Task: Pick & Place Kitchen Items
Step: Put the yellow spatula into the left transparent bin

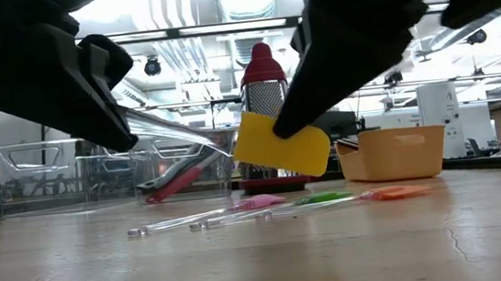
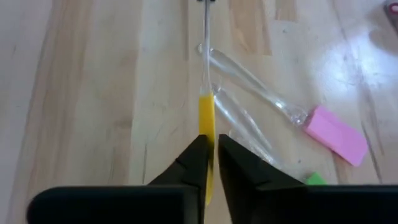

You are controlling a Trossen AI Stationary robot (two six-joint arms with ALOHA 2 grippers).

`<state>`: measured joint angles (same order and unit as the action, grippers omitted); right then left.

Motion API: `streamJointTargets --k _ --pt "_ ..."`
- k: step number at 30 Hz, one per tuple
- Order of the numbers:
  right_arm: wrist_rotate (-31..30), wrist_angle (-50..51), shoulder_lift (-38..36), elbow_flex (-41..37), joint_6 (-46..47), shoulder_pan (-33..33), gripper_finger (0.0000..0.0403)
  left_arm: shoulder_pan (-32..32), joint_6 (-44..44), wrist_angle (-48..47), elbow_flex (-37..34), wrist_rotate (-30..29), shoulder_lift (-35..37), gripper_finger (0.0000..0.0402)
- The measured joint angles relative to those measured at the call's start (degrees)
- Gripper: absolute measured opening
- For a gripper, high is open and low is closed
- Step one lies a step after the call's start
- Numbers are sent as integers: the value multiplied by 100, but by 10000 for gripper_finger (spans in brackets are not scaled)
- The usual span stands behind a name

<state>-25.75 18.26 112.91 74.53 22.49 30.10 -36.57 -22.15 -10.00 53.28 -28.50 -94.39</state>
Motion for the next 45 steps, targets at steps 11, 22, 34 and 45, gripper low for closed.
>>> streamJointTargets --k 11,22,34,45 --pt "-7 813 -8 780 -31 46 183 8 -239 -468 0 -744 29 14" --pt "-863 1037 -10 1187 -234 473 235 -16 -1852 -2088 0 -2364 373 14" --pt "-1394 1198 -14 931 90 816 224 -16 -5043 -5126 -3 -3734 1312 14" --pt "-1404 1198 -14 861 255 814 196 363 -8128 -7915 -263 -3627 1798 17"
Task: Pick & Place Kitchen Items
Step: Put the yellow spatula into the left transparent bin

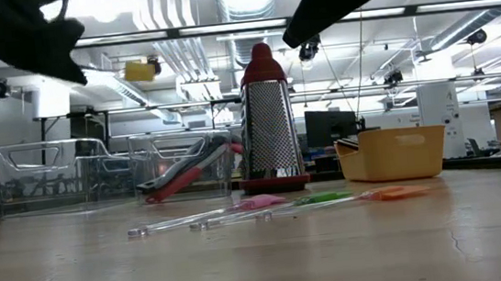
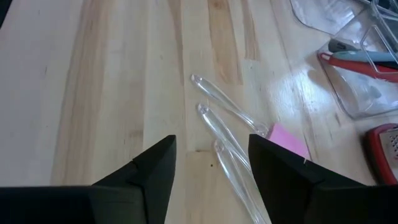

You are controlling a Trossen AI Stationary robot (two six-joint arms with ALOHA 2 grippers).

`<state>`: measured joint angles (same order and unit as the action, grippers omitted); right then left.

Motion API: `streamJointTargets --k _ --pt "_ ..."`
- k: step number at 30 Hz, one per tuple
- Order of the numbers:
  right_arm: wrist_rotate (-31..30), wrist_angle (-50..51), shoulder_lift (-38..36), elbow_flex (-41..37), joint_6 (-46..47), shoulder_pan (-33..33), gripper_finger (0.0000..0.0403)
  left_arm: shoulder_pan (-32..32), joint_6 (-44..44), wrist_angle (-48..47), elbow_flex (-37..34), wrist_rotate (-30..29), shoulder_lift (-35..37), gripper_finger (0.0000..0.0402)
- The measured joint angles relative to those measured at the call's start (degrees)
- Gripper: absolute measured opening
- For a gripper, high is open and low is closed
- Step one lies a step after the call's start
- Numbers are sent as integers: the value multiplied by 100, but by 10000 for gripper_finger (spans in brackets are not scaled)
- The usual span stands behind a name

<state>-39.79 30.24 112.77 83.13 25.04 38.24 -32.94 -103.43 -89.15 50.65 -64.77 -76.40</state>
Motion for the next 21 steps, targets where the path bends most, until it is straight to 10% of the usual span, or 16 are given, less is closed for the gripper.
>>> streamJointTargets --k 21 --pt "-70 -11 0 0 -16 -4 159 996 -1043 878 -2377 363 1224 29"
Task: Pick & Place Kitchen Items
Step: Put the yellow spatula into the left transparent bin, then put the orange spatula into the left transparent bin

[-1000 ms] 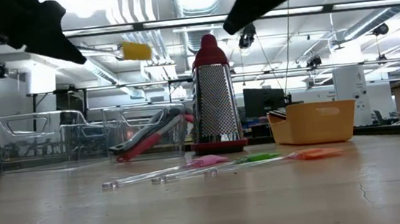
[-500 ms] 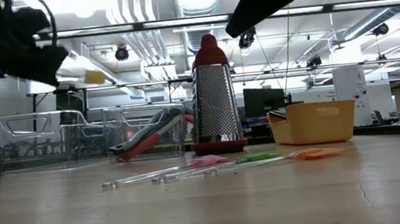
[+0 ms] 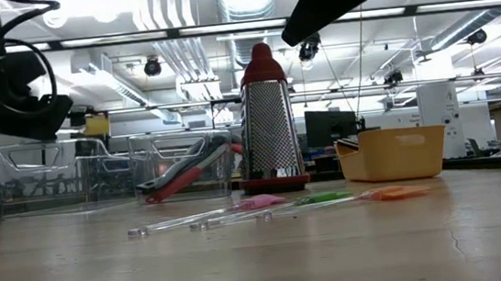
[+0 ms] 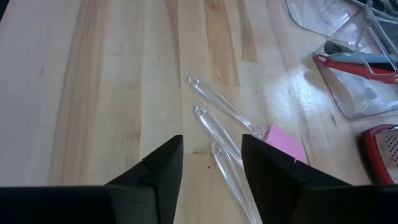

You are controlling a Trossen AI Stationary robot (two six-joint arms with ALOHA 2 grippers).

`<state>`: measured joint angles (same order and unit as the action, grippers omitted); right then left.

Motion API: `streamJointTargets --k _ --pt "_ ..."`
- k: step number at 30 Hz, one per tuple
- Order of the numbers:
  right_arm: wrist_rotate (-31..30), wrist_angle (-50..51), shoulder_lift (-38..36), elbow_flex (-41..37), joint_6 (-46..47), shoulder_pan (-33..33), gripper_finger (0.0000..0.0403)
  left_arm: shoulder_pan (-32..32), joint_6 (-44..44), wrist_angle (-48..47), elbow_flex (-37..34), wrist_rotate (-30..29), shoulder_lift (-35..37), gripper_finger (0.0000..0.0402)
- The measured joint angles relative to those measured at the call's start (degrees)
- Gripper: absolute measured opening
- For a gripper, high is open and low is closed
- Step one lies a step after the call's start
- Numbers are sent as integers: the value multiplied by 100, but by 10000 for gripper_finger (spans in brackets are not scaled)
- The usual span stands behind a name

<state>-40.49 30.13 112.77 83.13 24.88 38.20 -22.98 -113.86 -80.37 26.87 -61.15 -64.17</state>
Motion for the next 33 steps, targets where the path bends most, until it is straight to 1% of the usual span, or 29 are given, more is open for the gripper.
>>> streamJointTargets --k 5,8,11,16,19,24,27,30,33 --pt "-2 0 2 0 0 0 148 0 -26 98 -46 0 25 30" --pt "-2 0 2 0 0 0 142 0 10 169 -46 -120 25 41" --pt "-2 0 5 0 2 0 136 0 24 195 -46 -281 32 68" --pt "-2 8 9 0 0 2 128 -8 42 287 34 -295 46 128" --pt "-2 119 9 0 8 2 125 -17 303 405 185 -416 46 150" --pt "-5 426 9 -10 89 -9 140 -76 1431 958 631 -799 46 160" --pt "-4 715 9 -33 191 -21 157 -146 2315 1560 951 -886 46 161" --pt "-3 1070 9 -69 391 -46 172 -284 3432 2663 1131 -838 46 161" --pt "27 1316 9 -137 499 -72 183 -532 4749 4210 1126 -737 46 161"
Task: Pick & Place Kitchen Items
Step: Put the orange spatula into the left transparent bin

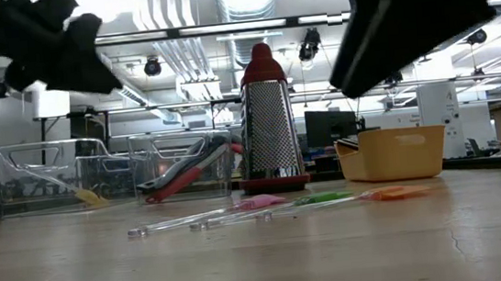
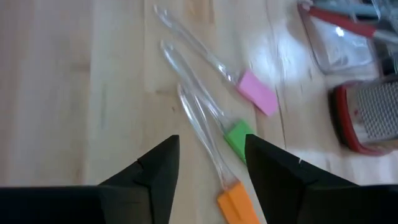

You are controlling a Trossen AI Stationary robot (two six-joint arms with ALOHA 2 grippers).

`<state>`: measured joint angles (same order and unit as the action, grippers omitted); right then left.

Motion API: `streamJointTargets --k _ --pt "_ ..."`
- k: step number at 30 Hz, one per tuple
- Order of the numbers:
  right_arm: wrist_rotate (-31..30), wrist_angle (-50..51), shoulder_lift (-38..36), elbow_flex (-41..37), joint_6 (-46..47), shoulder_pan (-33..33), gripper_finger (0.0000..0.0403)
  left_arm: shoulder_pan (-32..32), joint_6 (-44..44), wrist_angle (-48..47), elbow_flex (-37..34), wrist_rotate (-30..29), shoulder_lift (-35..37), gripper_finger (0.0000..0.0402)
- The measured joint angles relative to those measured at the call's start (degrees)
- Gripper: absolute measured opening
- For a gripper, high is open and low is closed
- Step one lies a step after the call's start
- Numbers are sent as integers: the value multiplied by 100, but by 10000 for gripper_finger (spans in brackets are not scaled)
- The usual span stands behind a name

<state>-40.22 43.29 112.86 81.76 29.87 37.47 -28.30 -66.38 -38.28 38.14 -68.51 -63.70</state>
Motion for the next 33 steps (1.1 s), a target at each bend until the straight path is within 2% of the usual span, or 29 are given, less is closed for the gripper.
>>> streamJointTargets --k 3,7,10,12,15,25,30,33 --pt "125 56 -9 -97 18 -20 187 -333 1318 1710 -139 7 -1 161" --pt "592 -58 -140 -322 21 -85 180 -821 2808 3756 -317 16 -119 161" --pt "619 -201 -278 -583 -35 -93 168 -1093 3954 4858 -387 167 -340 161" --pt "629 -229 -451 -773 -57 -102 159 -1205 4424 5322 -409 335 -534 161" --pt "676 -342 -806 -1035 -37 -138 145 -1257 4560 5805 -420 551 -868 161" --pt "2133 -1721 -2346 -2481 -568 -679 93 -1275 4978 6994 -300 712 -2081 161" --pt "2206 -1806 -3066 -3071 -554 -1167 69 -1320 5228 7427 -157 1182 -2429 161" --pt "2211 -1962 -3322 -3322 81 -1307 58 -1322 5189 7448 -133 1377 -2535 161"
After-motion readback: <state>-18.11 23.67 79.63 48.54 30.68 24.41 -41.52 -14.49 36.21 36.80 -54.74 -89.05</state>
